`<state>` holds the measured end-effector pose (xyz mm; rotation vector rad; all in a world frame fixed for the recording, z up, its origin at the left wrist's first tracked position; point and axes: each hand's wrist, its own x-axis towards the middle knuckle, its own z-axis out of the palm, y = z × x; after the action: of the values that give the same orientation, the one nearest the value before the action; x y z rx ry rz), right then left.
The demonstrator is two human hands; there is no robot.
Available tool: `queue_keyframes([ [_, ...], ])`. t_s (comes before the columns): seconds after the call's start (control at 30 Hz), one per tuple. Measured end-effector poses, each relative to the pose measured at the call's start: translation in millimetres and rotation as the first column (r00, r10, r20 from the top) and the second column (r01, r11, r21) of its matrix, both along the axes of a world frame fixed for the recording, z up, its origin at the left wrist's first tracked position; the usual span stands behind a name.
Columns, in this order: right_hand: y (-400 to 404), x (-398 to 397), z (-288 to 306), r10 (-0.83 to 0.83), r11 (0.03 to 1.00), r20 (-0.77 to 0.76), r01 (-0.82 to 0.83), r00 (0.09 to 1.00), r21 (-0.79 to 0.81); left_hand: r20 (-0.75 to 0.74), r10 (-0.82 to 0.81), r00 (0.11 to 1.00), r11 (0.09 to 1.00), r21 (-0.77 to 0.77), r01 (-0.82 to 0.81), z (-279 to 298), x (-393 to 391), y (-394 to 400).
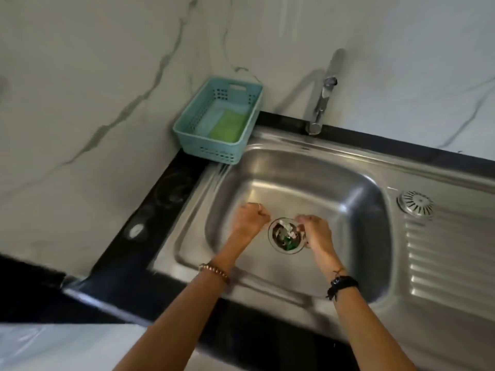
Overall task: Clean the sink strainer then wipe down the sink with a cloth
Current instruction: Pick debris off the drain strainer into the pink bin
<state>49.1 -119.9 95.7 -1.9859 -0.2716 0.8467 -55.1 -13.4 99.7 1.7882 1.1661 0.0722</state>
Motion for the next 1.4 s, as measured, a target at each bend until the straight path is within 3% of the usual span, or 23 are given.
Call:
queue_keyframes([
  [0.1,7,37,-48,0.132,0.978,0.054,-0.121,0.990,-0.171,-0.265,-0.111,0.958,0.988,0.072,0.135,-46,34,20],
  [0.17,17,55,-77,0.220,0.936,0.076,-0.189,0.972,-0.296,-0.357,-0.164,0.920,0.975,0.084,0.207,-76,50,24],
  [0.3,35,64,-116,0.364,0.840,0.121,-0.270,0.923,-0.471,-0.423,-0.222,0.878,0.960,0.066,0.274,-115,73,19],
  [0.4,45,60,-137,0.458,0.773,0.187,-0.286,0.869,-0.567,-0.439,-0.259,0.860,0.917,0.170,0.362,-133,85,17],
  [0.6,46,58,-155,0.595,0.745,0.299,-0.373,0.746,-0.552,-0.423,-0.326,0.845,0.854,0.253,0.456,-153,93,22],
  [0.77,37,68,-143,0.500,0.799,0.244,-0.335,0.831,-0.499,-0.411,-0.302,0.860,0.875,0.239,0.421,-157,95,21],
  [0.93,25,81,-116,0.338,0.891,0.186,-0.249,0.923,-0.380,-0.369,-0.176,0.913,0.951,0.174,0.254,-148,92,18],
  [1.1,17,89,-94,0.087,0.980,0.123,-0.063,0.989,-0.189,-0.236,-0.007,0.972,0.996,0.086,0.028,-134,90,19],
  [1.23,11,85,-79,0.001,0.997,0.067,0.004,0.998,-0.077,-0.109,0.111,0.988,0.994,0.039,-0.107,-119,87,17],
  [1.4,17,70,-41,-0.077,0.997,-0.107,0.080,0.991,0.020,0.146,0.339,0.930,0.937,-0.139,-0.320,-71,70,6],
])
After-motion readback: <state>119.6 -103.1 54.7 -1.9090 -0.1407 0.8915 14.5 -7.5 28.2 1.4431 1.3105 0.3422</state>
